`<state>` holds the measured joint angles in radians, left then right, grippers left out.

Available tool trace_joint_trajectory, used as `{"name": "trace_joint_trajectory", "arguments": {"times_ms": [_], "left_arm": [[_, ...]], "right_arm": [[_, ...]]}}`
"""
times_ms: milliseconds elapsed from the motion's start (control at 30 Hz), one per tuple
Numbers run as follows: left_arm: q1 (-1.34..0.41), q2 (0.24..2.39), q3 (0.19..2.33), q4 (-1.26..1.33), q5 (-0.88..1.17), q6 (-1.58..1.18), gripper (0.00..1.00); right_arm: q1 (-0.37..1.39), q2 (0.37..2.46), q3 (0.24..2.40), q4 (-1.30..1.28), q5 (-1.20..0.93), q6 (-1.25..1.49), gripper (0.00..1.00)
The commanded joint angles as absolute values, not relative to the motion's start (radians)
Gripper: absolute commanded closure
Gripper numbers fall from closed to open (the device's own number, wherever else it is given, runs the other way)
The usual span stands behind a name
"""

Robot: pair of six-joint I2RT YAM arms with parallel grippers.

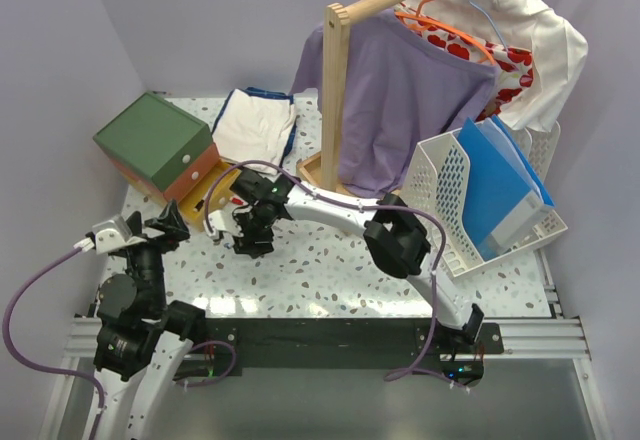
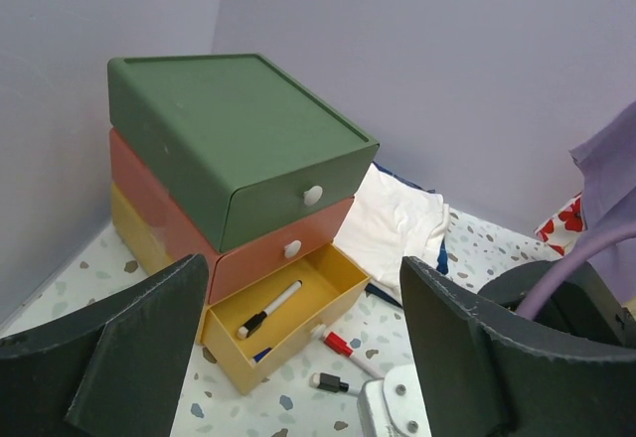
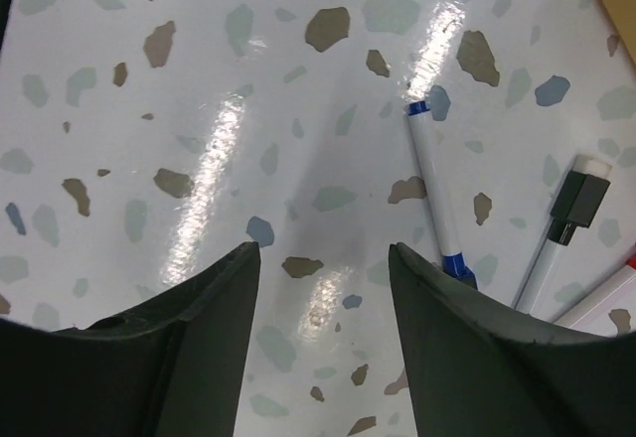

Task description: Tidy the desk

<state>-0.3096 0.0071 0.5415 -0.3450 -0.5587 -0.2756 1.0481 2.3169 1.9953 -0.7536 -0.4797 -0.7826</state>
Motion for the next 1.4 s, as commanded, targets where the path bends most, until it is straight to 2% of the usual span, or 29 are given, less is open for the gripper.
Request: {"name": "trace_joint_trajectory", "arguments": {"times_ms": [0, 100, 267, 467, 600, 700, 900, 1067, 1267, 1367], "left_arm": [[-0.305, 0.005, 0.541, -0.333, -0.577, -0.291, 0.17], [-0.305, 0.006, 0.54, -0.334, -0.577, -0.291, 0.17], [-0.305, -0.023, 0.541, -0.331, -0.581, -0.291, 0.17], [-0.305, -0.043, 0.538, -0.328, -0.584, -0.291, 0.17], [-0.305, -0.044, 0.54, -0.327, -0.584, -0.29, 0.17], [-0.305, -0.044, 0.538, -0.325, -0.583, -0.29, 0.17], [-0.304, -0.04, 0.535, -0.316, -0.552, -0.284, 0.16], [-0.305, -0.029, 0.525, -0.293, -0.489, -0.287, 0.04], [-0.305, -0.005, 0.514, -0.252, -0.33, -0.287, 0.03], [-0.305, 0.06, 0.505, -0.255, -0.201, -0.385, 0.03]], "right_arm": [[1.046, 2.329, 2.055, -0.634, -0.416, -0.69, 0.44], [1.046, 2.344, 2.057, -0.592, -0.387, -0.664, 0.47], [1.046, 2.39, 2.075, -0.557, -0.357, -0.644, 0.45], [1.031, 2.474, 2.19, -0.618, -0.356, -0.646, 0.45], [1.028, 2.5, 2.207, -0.661, -0.364, -0.653, 0.49], [1.028, 2.487, 2.166, -0.669, -0.365, -0.657, 0.55], [1.025, 2.444, 2.074, -0.703, -0.379, -0.64, 0.78], [1.026, 2.318, 1.91, -0.681, -0.417, -0.598, 1.0], [1.017, 2.12, 1.702, -0.643, -0.483, -0.496, 1.0], [0.997, 1.987, 1.605, -0.614, -0.534, -0.434, 1.0]]}}
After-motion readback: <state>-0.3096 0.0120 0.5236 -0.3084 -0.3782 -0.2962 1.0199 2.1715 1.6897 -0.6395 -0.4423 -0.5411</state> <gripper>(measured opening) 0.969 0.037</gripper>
